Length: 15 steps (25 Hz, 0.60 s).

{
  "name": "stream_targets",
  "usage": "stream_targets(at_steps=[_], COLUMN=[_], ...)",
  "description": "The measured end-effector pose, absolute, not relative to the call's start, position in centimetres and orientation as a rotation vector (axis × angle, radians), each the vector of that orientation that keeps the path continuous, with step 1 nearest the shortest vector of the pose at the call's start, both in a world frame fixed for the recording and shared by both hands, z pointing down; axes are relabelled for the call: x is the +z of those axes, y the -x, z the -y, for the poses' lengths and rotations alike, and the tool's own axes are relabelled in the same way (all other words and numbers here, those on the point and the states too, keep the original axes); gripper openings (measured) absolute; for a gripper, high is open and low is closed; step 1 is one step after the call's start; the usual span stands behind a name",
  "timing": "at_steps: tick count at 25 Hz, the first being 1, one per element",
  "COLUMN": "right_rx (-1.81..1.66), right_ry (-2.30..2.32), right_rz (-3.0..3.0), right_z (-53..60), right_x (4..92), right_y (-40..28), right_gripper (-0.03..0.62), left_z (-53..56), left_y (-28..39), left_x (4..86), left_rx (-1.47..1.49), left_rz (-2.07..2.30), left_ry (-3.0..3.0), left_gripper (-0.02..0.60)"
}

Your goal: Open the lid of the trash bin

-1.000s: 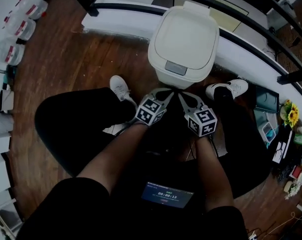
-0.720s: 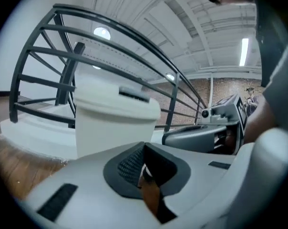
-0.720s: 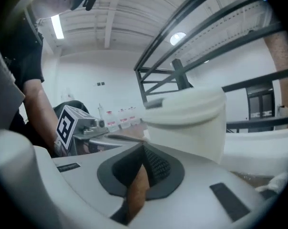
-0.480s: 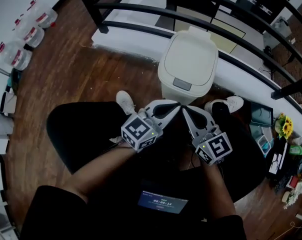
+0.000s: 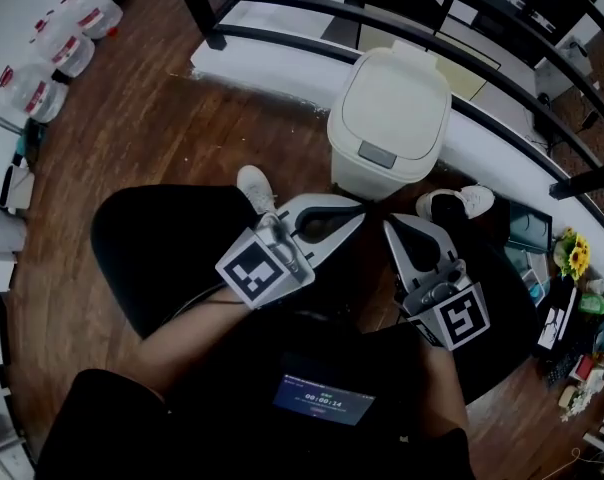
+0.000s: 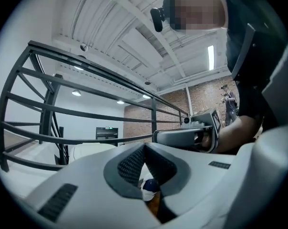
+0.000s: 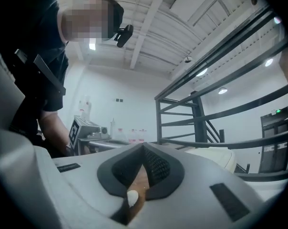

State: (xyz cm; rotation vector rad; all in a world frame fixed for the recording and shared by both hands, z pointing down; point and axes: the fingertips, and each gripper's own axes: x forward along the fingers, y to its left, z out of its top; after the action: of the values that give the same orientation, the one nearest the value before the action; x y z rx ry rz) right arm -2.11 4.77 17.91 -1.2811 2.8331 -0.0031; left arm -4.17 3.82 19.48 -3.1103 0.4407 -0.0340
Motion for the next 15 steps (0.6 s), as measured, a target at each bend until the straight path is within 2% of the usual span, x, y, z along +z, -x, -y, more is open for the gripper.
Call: stream_targets(at_steps=[4, 15], right_rx=[-0.029, -0.006], right_ry=[1.304, 1.329], right_rz=[-2.847, -2.798], right_z=[-4.4, -3.6], right_x=[19.6, 19.7], right_y=[2.0, 2.1], right_gripper=[0.02, 0.02], left_z=[-3.5, -3.0], left_y=[4.2, 5.1], left_x=[21.2, 21.4], left_rx=[-0.084, 0.022], left_rz=[-0.439, -0.447], left_ry=[3.11, 3.143], left_gripper=[0.035, 0.035])
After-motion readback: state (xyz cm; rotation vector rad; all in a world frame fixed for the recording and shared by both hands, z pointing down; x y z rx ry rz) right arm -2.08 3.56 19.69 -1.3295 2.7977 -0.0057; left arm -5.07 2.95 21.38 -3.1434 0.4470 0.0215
